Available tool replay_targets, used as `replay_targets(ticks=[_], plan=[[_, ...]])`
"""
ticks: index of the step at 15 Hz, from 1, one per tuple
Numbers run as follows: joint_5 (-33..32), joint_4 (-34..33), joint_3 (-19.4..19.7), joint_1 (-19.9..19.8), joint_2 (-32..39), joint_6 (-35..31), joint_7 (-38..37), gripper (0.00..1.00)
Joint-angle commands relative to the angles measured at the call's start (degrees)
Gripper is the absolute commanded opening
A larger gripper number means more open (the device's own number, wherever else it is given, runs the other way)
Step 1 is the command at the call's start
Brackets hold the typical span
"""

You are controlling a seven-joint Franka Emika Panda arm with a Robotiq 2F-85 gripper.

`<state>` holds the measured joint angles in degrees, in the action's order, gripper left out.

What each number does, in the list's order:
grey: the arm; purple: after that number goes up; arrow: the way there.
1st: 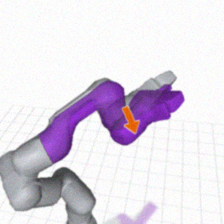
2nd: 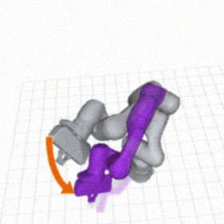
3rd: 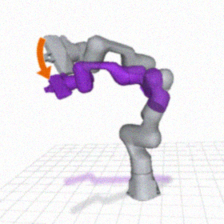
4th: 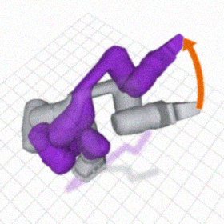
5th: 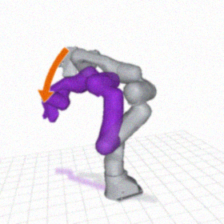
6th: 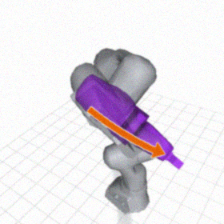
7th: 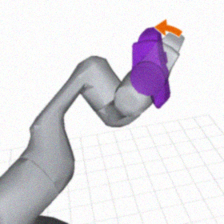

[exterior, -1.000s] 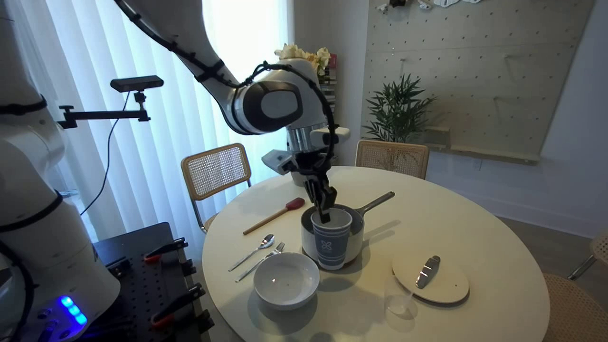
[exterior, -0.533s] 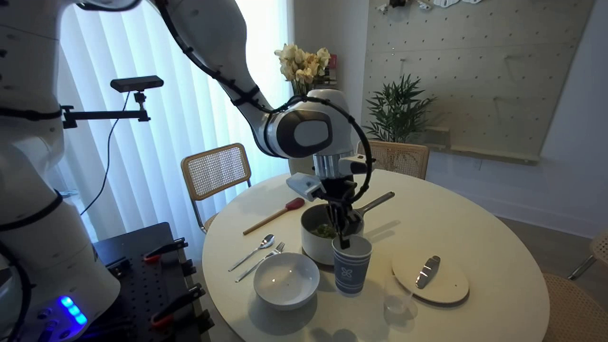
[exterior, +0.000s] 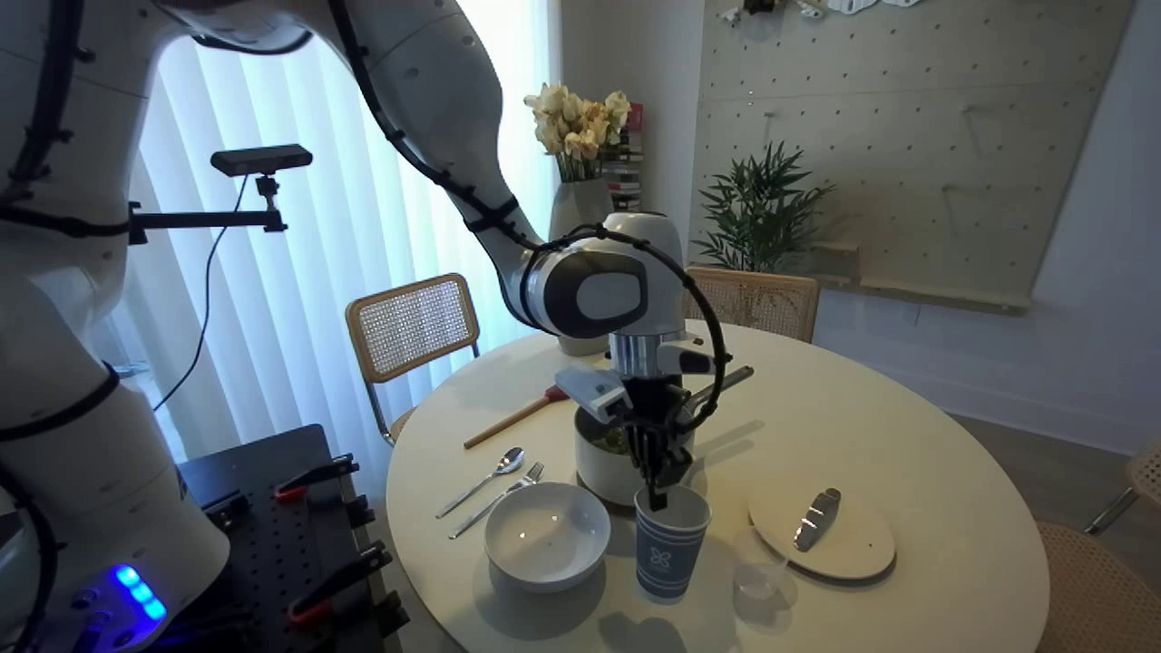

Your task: Swap the places of the cup and the cutlery

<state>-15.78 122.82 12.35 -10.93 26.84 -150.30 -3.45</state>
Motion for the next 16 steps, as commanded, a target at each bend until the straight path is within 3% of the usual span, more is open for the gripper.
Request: replay_targets(ticks=[1, 7, 16], plan=[[2.26, -0.39, -0.17, -0.6, 1.17, -0.11, 2.71, 0.01], [3.45, 0.24, -0.12, -1.11, 2.75, -1.85, 4.1, 0.01], [3.7, 2.98, -0.33, -1.61, 4.67, -11.18, 4.71, 0.01]])
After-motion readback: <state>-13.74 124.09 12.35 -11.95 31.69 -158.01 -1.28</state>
